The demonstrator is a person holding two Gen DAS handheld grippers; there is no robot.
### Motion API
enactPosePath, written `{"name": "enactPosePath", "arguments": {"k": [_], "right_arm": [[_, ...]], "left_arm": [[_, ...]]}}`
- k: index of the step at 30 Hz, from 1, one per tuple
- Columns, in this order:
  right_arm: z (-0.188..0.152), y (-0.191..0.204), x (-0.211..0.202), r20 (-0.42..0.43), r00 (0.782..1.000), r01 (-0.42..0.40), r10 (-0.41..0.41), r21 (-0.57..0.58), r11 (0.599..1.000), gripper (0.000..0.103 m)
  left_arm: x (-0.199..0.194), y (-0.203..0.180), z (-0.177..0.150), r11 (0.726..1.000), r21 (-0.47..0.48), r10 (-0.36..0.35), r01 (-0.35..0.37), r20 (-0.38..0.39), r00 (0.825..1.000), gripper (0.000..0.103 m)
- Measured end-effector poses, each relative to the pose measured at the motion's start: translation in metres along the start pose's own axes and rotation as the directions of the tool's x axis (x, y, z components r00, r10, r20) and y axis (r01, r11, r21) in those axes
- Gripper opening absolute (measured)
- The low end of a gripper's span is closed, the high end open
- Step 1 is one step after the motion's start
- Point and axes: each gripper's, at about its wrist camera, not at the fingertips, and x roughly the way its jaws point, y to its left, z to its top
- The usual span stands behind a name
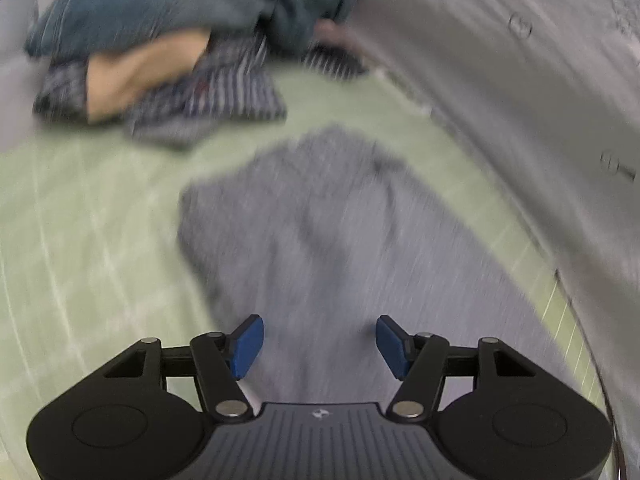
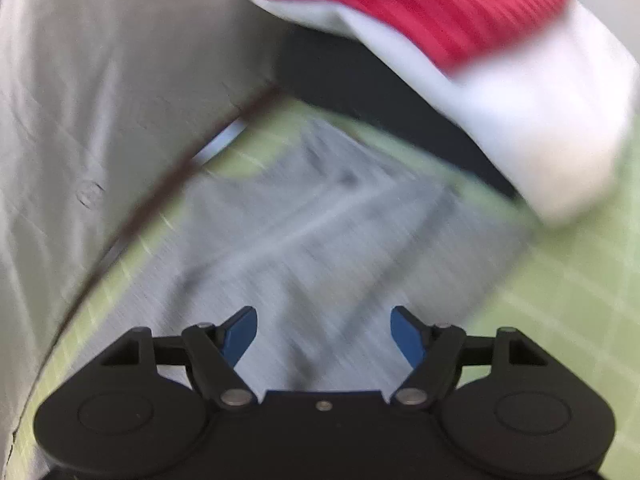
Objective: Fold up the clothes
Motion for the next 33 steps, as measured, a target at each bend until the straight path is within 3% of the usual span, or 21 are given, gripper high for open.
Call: {"name": "enactPosePath", "arguments": {"k": [3, 6, 10, 11, 12, 13, 14, 15, 16, 24, 33], "right_arm": [[-0.013, -0.006, -0.006, 0.010, 1.000, -0.008, 0.008, 0.000, 1.000, 0.079], [-0.020, 0.002, -0.004, 0.022, 1.000, 0.014, -0.013, -0.035, 0.999, 0.082], [-0.025, 0.028, -0.001, 0.037, 0.996, 0.081, -0.075, -0.201, 0.976, 0.079], [-0.030, 0.036, 0.000, 0.044, 0.995, 0.098, -0.089, -0.281, 0.955, 0.075], [-0.034, 0.043, 0.000, 0.051, 0.994, 0.108, -0.096, -0.352, 0.930, 0.058], [-0.036, 0.046, -0.001, 0.053, 0.997, 0.070, -0.054, -0.385, 0.920, 0.035], [-0.038, 0.048, -0.002, 0.052, 0.998, 0.037, -0.017, -0.414, 0.909, 0.026], [-0.039, 0.049, -0.004, 0.044, 0.999, 0.026, -0.008, -0.429, 0.903, 0.008], [-0.040, 0.048, -0.006, 0.037, 0.999, 0.026, -0.011, -0.434, 0.900, 0.003], [-0.058, 0.012, -0.035, 0.021, 1.000, 0.010, -0.002, -0.390, 0.921, 0.002], [-0.123, -0.054, -0.103, -0.021, 1.000, 0.013, -0.021, -0.329, 0.944, 0.002]], "left_arm": [[0.004, -0.007, -0.009, 0.999, 0.040, -0.008, 0.008, -0.003, 1.000, 0.063], [0.011, -0.020, -0.013, 0.993, 0.115, 0.037, -0.039, 0.019, 0.999, 0.064], [0.019, -0.035, -0.015, 0.971, 0.213, 0.095, -0.109, 0.075, 0.993, 0.057], [0.019, -0.038, -0.017, 0.960, 0.241, 0.119, -0.140, 0.099, 0.988, 0.044], [0.020, -0.041, -0.019, 0.947, 0.272, 0.144, -0.172, 0.121, 0.982, 0.032], [0.021, -0.043, -0.021, 0.932, 0.301, 0.167, -0.204, 0.144, 0.975, 0.030], [0.021, -0.044, -0.023, 0.921, 0.323, 0.175, -0.219, 0.162, 0.971, 0.027], [0.021, -0.042, -0.024, 0.914, 0.340, 0.170, -0.221, 0.173, 0.970, 0.024], [0.020, -0.041, -0.025, 0.908, 0.356, 0.165, -0.222, 0.184, 0.969, 0.024], [0.015, -0.020, -0.019, 0.922, 0.348, 0.117, -0.167, 0.160, 0.980, 0.019], [-0.003, 0.015, -0.021, 0.911, 0.386, 0.102, -0.141, 0.120, 0.987, 0.020]]}}
